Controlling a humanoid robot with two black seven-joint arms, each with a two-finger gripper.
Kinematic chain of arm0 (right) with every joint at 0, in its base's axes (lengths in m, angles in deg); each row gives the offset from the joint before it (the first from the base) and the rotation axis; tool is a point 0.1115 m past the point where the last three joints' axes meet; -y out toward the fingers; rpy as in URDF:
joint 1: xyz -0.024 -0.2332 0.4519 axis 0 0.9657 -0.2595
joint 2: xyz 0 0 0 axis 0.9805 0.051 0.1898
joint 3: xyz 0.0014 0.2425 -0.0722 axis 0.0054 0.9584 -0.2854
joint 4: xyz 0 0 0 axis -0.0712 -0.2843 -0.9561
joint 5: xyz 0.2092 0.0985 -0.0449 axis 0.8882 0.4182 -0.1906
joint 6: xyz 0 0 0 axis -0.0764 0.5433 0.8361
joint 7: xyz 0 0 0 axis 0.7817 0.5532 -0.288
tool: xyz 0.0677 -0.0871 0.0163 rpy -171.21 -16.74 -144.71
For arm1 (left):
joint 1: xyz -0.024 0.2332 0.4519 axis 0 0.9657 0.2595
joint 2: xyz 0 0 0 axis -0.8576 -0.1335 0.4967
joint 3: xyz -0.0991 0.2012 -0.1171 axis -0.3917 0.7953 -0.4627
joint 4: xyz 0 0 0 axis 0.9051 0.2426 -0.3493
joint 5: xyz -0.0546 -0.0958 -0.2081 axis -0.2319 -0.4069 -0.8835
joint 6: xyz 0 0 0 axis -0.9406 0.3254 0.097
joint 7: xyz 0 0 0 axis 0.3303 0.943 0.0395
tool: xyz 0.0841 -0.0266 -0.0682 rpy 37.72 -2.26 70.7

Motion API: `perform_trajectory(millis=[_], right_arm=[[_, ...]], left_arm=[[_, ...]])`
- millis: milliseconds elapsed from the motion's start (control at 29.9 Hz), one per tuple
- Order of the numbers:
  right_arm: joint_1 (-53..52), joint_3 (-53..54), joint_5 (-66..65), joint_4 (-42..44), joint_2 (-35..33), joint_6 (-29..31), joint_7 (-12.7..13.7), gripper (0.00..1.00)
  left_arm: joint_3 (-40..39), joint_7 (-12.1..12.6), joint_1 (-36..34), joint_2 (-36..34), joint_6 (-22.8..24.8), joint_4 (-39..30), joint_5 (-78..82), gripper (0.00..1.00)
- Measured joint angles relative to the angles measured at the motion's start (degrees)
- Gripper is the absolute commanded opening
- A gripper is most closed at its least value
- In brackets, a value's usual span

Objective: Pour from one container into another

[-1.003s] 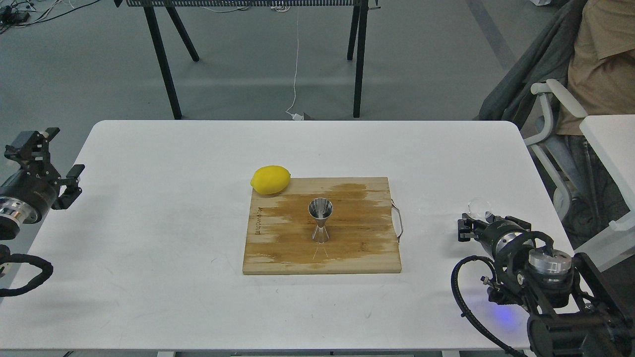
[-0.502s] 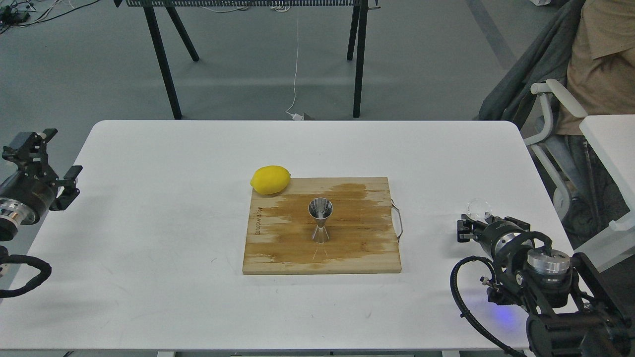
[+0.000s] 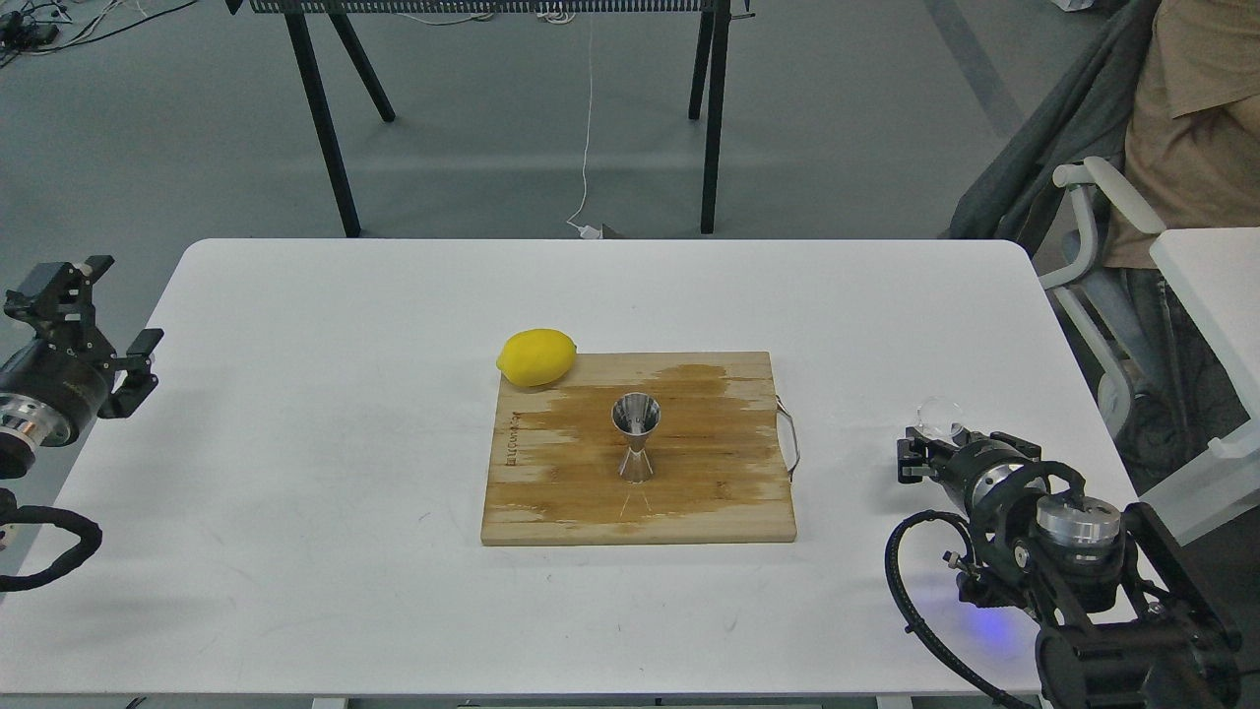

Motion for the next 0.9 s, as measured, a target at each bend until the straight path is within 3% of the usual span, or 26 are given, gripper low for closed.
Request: perform_trajectory(millis=[301, 401, 669, 903], right_arm=[[0.00, -0.15, 0.00, 0.20, 0.00, 0.00, 0.01, 0.60], [0.00, -0.19, 0.00, 0.21, 0.00, 0.00, 0.01, 0.65], [-0.10, -0.37, 0.00, 0.21, 0.03, 0.00, -0.10, 0.94], [-0.03, -0.68, 0.00, -1.07, -0.07, 0.00, -0.13, 0.97]], left_arm=[[-0.02, 0.00, 0.00, 0.05, 0.00, 0.00, 0.00, 0.99], [-0.02, 0.00, 0.00, 0.06, 0.00, 0.00, 0.00, 0.99], [0.00, 0.00, 0.00, 0.06, 0.00, 0.00, 0.00, 0.99], [0.00, 0.00, 0.00, 0.04, 0.00, 0.00, 0.00, 0.99]])
